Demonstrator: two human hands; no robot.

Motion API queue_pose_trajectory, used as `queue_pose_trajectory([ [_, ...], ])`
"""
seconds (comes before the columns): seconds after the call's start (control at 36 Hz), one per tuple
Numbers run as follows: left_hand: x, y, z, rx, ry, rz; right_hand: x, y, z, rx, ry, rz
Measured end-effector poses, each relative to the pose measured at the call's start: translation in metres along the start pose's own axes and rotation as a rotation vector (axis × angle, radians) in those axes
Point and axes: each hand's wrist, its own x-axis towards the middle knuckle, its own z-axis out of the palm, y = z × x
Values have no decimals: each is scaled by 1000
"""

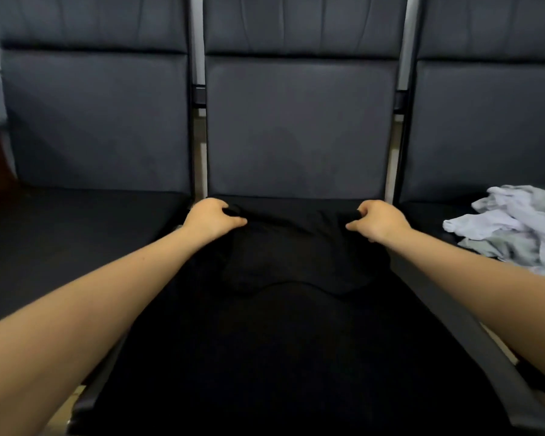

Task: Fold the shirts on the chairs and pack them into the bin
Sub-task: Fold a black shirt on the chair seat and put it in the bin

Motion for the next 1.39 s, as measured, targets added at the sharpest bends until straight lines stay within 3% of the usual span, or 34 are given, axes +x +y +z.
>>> queue_pose_trajectory([
  [0.22, 74, 3, 25, 50, 54, -104, 69, -15, 12, -88, 99, 21],
  [0.39, 106, -15, 54, 38, 163, -234, 105, -5, 48, -6, 39, 40],
  [0.58, 100, -21, 61, 24, 174, -69, 100, 11, 60, 130, 14, -97],
  [0.75, 49, -2, 36, -98, 167, 11, 58, -1, 33, 96, 75, -251],
  [1.0, -104, 32, 3, 36, -81, 395, -73, -9, 7, 160, -53, -546],
  [1.19, -188, 25, -6, 186, -273, 572, -164, 11, 2, 58, -350, -723],
  [1.39, -219, 9, -1, 324, -445, 648, -212, 29, 15, -232, -283, -1007],
])
